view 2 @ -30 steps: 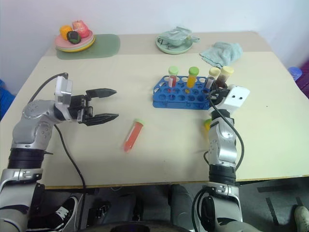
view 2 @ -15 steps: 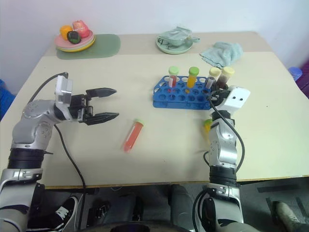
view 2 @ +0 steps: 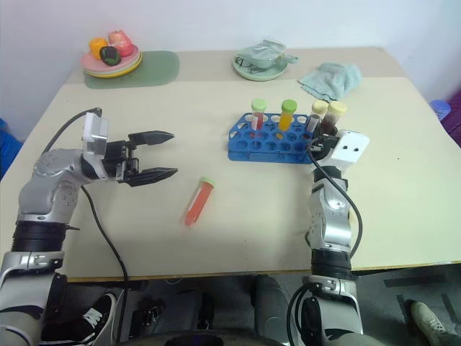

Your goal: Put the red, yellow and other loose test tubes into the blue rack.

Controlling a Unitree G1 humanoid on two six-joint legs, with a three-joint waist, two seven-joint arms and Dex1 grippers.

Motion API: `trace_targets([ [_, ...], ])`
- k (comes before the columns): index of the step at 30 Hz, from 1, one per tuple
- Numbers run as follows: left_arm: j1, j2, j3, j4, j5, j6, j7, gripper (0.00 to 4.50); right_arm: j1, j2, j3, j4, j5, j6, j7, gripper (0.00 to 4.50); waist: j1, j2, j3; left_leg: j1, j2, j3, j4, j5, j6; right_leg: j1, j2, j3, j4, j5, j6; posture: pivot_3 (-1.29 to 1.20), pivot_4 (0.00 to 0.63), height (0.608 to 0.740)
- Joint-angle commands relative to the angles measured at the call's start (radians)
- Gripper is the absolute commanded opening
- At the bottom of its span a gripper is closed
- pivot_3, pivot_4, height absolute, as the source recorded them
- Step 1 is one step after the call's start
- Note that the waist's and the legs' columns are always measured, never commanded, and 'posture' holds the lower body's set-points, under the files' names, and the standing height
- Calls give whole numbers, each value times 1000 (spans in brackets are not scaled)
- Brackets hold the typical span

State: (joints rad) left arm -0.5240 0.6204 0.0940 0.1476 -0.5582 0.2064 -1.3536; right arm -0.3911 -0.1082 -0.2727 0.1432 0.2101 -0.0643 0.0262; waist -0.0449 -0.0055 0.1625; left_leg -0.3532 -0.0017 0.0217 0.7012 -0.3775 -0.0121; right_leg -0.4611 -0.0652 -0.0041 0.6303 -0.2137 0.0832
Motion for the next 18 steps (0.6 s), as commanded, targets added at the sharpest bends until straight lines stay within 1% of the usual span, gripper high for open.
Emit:
trace_targets([
  [1, -9, 10, 28, -24, -18, -10, -5, 4500, -21, -2, 2, 8, -7, -42, -6, 1148, 0, 0, 0, 0, 0, 0, 0, 0, 0, 0, 0, 0, 0, 0, 0, 0, 150, 740],
  [6, -7, 12, 30, -23, -19, -12, -8, 4500, -26, 3, 9, 30, -23, -77, -17, 1148, 0, 0, 0, 0, 0, 0, 0, 0, 0, 0, 0, 0, 0, 0, 0, 0, 150, 740],
  [10, -8, 13, 32, -18, -20, -13, -13, 4500, 2, 13, 22, 32, -20, -83, -11, 1148, 0, 0, 0, 0, 0, 0, 0, 0, 0, 0, 0, 0, 0, 0, 0, 0, 150, 740],
  [13, -12, 14, 32, -20, -21, -7, -12, 4500, 16, 11, 26, 17, -25, -87, -10, 2254, 0, 0, 0, 0, 0, 0, 0, 0, 0, 0, 0, 0, 0, 0, 0, 0, 150, 740],
  [17, -13, 13, 33, -29, -28, 8, -7, 4500, 19, -5, 28, -6, -61, -101, -37, 4176, 0, 0, 0, 0, 0, 0, 0, 0, 0, 0, 0, 0, 0, 0, 0, 0, 150, 740],
  [18, -14, 12, 32, -29, -29, 9, -7, 4500, 16, -10, 24, -16, -60, -98, -40, 4176, 0, 0, 0, 0, 0, 0, 0, 0, 0, 0, 0, 0, 0, 0, 0, 0, 150, 740],
])
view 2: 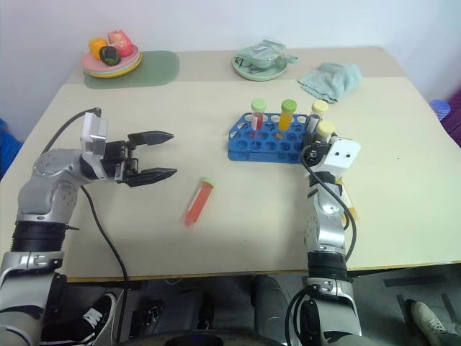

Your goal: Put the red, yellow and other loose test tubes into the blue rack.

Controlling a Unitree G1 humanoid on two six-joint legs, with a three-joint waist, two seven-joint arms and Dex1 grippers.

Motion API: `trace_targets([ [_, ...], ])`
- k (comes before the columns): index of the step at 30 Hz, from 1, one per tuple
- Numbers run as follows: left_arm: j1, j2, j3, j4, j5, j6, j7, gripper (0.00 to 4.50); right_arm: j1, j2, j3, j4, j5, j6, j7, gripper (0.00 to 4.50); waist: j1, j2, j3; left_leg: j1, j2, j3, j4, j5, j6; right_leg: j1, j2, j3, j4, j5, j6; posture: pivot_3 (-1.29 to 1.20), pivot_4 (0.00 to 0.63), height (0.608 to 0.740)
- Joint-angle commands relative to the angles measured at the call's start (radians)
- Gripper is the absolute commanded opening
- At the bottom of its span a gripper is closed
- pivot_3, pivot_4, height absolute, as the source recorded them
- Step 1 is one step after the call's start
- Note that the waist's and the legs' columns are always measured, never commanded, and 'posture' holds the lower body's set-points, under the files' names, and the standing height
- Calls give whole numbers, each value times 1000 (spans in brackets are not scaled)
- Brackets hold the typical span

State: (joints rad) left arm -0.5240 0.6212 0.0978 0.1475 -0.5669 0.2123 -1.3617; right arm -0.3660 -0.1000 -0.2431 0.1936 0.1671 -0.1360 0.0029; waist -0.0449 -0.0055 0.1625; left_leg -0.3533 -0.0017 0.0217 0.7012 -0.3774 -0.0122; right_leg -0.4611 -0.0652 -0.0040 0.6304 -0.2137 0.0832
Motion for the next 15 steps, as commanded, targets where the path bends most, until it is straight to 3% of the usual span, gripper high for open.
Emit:
trace_targets([
  [1, -16, 11, 27, -29, -22, 4, 2, 4500, -12, -23, -8, -74, -19, -25, -19, 4176, 0, 0, 0, 0, 0, 0, 0, 0, 0, 0, 0, 0, 0, 0, 0, 0, 150, 740],
  [9, -7, 9, 22, -39, -23, 1, 9, 4500, -45, -68, -19, -246, 30, 83, -12, 4176, 1, 0, 0, 0, 0, -1, 0, 0, 0, 0, 0, 0, 0, 0, 0, 0, 150, 740],
  [15, 14, 6, 25, -46, -31, 0, 7, 4500, -108, -201, -83, -429, 161, 356, 18, 4176, 4, 0, 0, 0, 0, -1, 0, 0, 0, 0, 0, 0, 0, 0, 0, 0, 150, 740],
])
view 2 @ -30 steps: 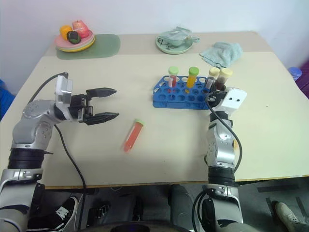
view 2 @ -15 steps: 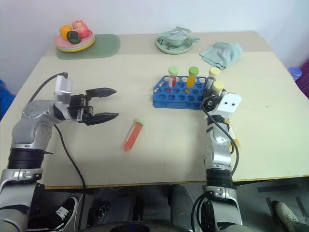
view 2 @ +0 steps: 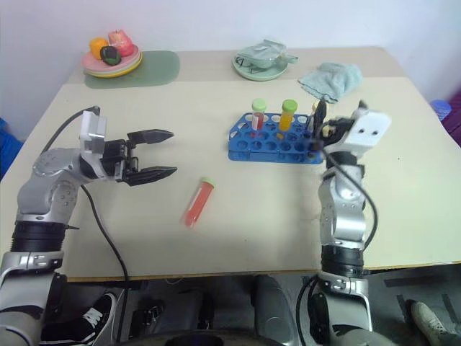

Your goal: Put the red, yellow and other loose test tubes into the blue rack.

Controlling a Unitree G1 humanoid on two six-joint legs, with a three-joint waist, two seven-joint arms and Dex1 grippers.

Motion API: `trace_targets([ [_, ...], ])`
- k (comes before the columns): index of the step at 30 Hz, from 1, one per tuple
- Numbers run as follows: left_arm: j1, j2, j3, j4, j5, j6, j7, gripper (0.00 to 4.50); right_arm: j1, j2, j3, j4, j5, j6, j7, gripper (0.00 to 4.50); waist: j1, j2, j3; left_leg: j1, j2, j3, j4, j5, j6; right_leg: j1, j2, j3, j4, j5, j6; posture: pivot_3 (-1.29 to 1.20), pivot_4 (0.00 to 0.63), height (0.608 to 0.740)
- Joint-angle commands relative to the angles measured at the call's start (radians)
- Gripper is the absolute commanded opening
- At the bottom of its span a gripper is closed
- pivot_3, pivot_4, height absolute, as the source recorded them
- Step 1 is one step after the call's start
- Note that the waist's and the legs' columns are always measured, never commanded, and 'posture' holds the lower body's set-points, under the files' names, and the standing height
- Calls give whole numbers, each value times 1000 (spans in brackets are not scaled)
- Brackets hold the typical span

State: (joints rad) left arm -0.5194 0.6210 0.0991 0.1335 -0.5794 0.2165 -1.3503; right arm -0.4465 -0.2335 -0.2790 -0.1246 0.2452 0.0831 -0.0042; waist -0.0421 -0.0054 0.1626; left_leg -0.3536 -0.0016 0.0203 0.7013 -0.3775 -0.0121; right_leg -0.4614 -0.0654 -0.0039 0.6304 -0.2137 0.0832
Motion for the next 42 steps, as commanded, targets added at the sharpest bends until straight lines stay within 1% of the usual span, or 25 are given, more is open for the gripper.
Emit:
trace_targets([
  [1, 12, 7, 25, -31, -19, -6, -6, 4500, -33, -104, -61, -137, 116, 200, 43, 4176, 2, 0, 0, 0, 0, 0, 0, 0, 0, 0, 0, 0, 0, 0, 0, 0, 150, 740],
  [3, 18, 11, 27, -26, -17, -14, -16, 4500, -32, -204, -105, -187, 215, 363, 95, 4176, 4, 0, 0, 0, 0, 0, 0, 0, 0, 0, 0, 0, 0, 0, 0, 0, 150, 740],
  [5, 23, 14, 30, -18, -16, -22, -27, 4500, -36, -311, -184, -205, 340, 519, 145, 4176, 9, 0, 0, 0, 0, 0, 0, 0, 0, 0, 0, 0, -1, 0, 0, 0, 150, 740],
  [9, 25, 14, 30, 12, -6, -46, -53, 4500, -33, -550, -272, -152, 501, 785, 290, 4176, 23, 0, 0, 0, 0, 1, 0, -1, 2, 1, 0, 0, -1, 0, 0, 0, 150, 740],
  [11, 20, 5, 26, 26, -4, -56, -61, 4500, -30, -686, -266, -97, 521, 873, 391, 4176, 27, 0, 0, 0, 0, 2, 0, -1, 2, 1, 0, 0, -2, 0, 0, 0, 150, 740],
  [13, 15, -4, 18, 31, -3, -63, -63, 4500, -20, -788, -231, -56, 521, 929, 470, 4176, 28, 0, 0, 0, -1, 2, 0, -2, 4, 1, 0, 0, -2, 0, 0, 0, 150, 740],
  [16, 10, -18, 6, 27, 4, -74, -61, 4500, 26, -880, -157, -30, 486, 969, 543, 4176, 29, -1, 0, 0, -1, 2, 1, -3, 6, 3, 0, 0, -2, 0, 0, 0, 150, 740],
  [18, 9, -24, 3, 25, 4, -73, -60, 4500, 31, -905, -123, -13, 479, 998, 566, 4176, 29, -1, 0, 0, 0, 2, 1, -4, 7, 3, 0, 0, -2, 0, 0, 0, 150, 740],
  [23, 14, -27, -1, 1, 2, -63, -57, 4500, -51, -919, -32, 74, 466, 1181, 543, 4176, 29, -1, 0, 0, 0, 2, 1, -1, 3, 1, 0, 0, -2, 0, 0, 0, 150, 740],
  [26, 30, -26, 2, -27, -6, -47, -45, 4500, -116, -922, 26, 109, 457, 1255, 556, 4176, 29, -1, 0, 0, 0, 2, 1, -1, 3, 1, 0, 0, -2, 0, 0, 0, 150, 740],
  [30, 53, -21, 7, -67, -16, -28, -32, 4500, -150, -934, 83, 112, 462, 1358, 584, 4176, 30, -1, 0, 0, 0, 1, 1, -1, 3, 1, 0, 1, -2, 0, 0, 0, 150, 740],
  [34, 63, -22, 4, -105, -17, -10, -12, 4500, -123, -916, 106, 72, 472, 1453, 587, 4176, 34, -1, 0, -1, 0, 1, 2, -1, 3, 1, -1, 1, -2, 0, 0, 0, 150, 740],
  [39, 69, -21, 1, -132, -21, 9, -6, 4500, -124, -869, 131, 60, 448, 1500, 558, 4176, 31, -1, 0, -1, 0, 1, 2, -1, 3, 1, -1, 1, -2, 0, 0, 0, 150, 740],
  [42, 73, -19, 2, -135, -20, 9, -14, 4500, -126, -834, 125, 45, 446, 1529, 534, 4176, 31, -1, 0, -1, 0, 1, 2, -1, 3, 1, 0, 1, -2, 0, 0, 0, 150, 740],
])
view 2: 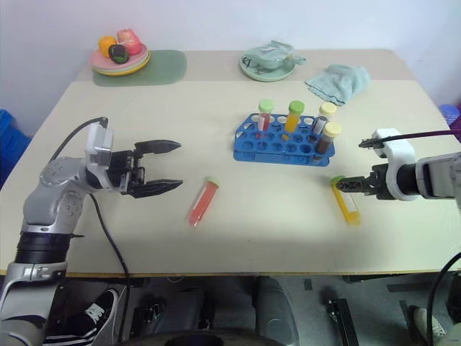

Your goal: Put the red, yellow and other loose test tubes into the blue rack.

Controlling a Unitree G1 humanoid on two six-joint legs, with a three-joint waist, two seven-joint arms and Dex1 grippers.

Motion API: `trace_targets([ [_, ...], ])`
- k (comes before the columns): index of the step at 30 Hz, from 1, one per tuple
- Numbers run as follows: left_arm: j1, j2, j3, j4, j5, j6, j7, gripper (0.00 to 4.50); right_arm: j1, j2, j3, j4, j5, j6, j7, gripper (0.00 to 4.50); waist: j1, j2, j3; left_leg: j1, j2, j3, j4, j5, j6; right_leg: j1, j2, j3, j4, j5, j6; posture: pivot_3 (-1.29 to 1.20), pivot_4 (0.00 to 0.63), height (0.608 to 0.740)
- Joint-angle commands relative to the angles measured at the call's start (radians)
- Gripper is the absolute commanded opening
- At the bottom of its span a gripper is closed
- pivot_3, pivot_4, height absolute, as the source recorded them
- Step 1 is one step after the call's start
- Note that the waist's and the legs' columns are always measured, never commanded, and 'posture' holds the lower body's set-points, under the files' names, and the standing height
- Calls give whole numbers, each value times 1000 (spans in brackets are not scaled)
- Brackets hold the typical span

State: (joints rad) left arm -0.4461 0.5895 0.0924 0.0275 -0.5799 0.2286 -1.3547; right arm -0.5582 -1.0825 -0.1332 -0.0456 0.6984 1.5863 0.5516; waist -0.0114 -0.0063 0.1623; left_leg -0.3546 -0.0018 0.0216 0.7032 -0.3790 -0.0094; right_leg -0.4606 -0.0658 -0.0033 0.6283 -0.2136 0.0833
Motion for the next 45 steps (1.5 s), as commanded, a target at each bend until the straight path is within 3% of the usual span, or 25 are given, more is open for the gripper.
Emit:
trace_targets([
  [1, 2, 13, 10, -27, -20, -5, -13, 4500, -12, 25, -21, -37, -9, 27, -27, 4176, 0, 0, 0, 0, 0, 0, 0, 0, 0, 0, 0, 0, 0, 0, 0, 0, 150, 740],
  [12, 34, 28, 23, -3, -16, -52, -71, 4500, 21, 46, 26, -53, -66, 28, -68, 4176, -1, 0, 0, 0, 0, 0, 0, 0, 0, 0, 0, 0, 0, 0, 0, 0, 150, 740],
  [30, 49, 31, 25, -11, -17, -71, -69, 4500, 43, 34, 99, -49, -32, 28, -75, 4176, 0, 0, 0, 0, 0, 0, 0, 0, 0, 0, 0, 0, 0, 0, 0, 0, 150, 740],
  [45, 82, 27, 32, -21, -22, -82, -58, 4500, -49, 22, 168, 32, -24, 28, -106, 4176, 0, 0, 0, 0, 0, 0, 0, 0, 0, 0, 0, 0, 0, 0, 0, 0, 150, 740],
])
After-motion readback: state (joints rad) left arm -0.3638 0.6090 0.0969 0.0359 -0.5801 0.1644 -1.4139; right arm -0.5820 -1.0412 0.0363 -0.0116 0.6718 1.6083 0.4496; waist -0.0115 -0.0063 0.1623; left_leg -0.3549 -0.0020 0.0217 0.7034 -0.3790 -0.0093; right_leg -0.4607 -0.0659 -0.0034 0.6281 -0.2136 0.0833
